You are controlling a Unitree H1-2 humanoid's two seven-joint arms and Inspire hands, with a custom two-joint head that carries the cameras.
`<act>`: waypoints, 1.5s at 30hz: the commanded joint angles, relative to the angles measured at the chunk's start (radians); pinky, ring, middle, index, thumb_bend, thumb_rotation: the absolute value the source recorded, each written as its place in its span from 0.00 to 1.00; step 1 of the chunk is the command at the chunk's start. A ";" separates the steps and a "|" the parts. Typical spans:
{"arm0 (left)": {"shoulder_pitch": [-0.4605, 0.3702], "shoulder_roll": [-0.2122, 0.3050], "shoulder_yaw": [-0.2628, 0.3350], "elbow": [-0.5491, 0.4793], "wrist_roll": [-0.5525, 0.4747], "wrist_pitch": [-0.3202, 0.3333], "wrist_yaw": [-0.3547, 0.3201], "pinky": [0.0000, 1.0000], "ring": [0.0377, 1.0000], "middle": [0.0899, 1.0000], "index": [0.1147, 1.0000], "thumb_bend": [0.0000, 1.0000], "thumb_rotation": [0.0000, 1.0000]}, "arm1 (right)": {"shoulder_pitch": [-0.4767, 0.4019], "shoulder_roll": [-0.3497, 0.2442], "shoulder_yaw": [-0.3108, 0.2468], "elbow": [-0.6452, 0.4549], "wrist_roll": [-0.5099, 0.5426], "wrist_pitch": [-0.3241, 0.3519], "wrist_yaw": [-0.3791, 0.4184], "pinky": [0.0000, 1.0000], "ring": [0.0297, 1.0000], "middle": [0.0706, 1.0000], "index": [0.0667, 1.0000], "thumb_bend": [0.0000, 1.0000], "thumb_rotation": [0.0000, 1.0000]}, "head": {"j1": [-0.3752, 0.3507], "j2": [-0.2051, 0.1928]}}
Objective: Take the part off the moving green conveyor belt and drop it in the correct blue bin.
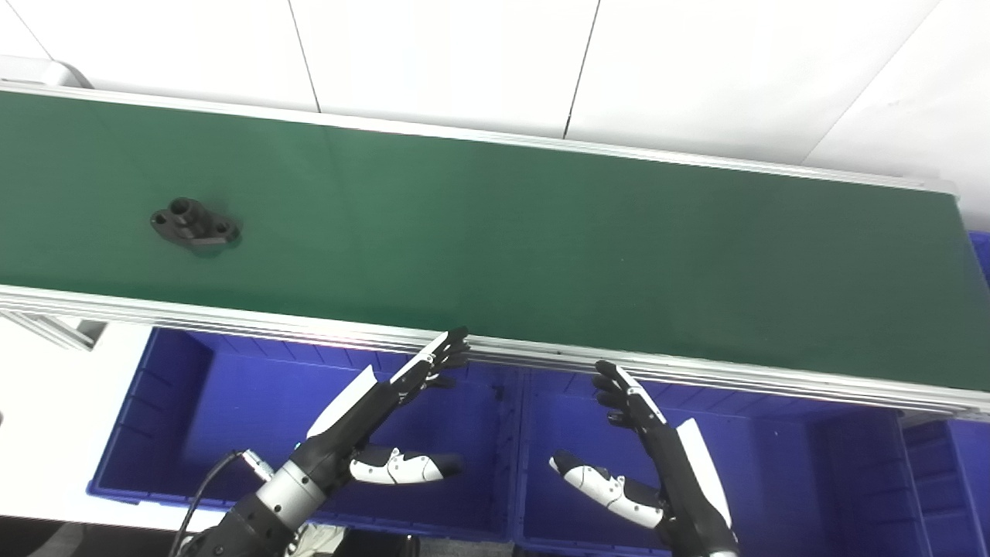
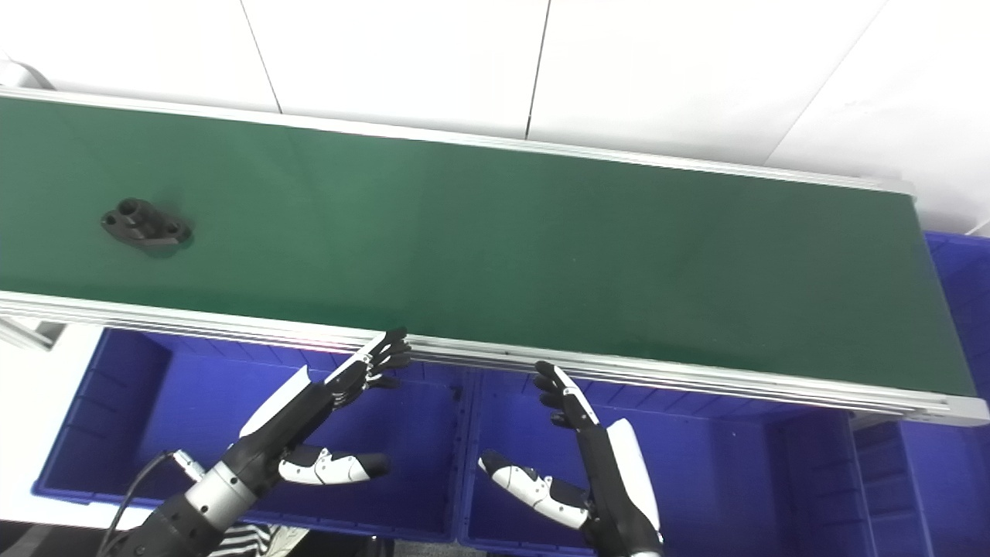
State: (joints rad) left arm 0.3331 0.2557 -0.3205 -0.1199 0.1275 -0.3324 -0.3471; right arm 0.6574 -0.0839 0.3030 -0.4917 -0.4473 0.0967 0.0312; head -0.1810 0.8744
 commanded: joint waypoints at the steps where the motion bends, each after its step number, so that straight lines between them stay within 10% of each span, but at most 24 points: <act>1: -0.007 0.002 0.003 -0.027 -0.002 -0.014 0.009 0.87 0.93 0.97 1.00 0.70 0.56 | 0.006 0.007 0.005 -0.034 0.001 -0.038 -0.009 0.80 0.85 0.86 0.90 0.66 0.44 | 0.001 0.000; 20: -0.004 -0.013 -0.003 -0.022 -0.010 -0.022 0.012 0.86 0.93 0.98 0.99 0.69 0.52 | 0.019 0.000 -0.017 -0.033 0.038 -0.069 -0.022 0.83 0.87 0.88 0.91 0.64 0.41 | 0.059 -0.010; 32: 0.005 -0.061 -0.038 0.040 0.056 -0.062 0.041 0.87 0.93 0.98 0.98 0.69 0.48 | 0.024 -0.049 -0.055 0.025 0.081 -0.134 -0.031 0.81 0.86 0.87 0.90 0.61 0.33 | 0.288 -0.158; 45: 0.000 -0.082 -0.048 0.088 0.067 -0.081 0.056 0.85 0.92 0.96 0.97 0.72 0.42 | 0.013 -0.062 -0.068 0.060 0.085 -0.130 -0.021 0.81 0.86 0.87 0.91 0.58 0.30 | 0.310 -0.208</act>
State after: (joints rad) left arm 0.3392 0.1817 -0.3643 -0.0160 0.1886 -0.3717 -0.3094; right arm 0.6679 -0.1458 0.2366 -0.4157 -0.3646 0.0099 0.0124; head 0.1304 0.6673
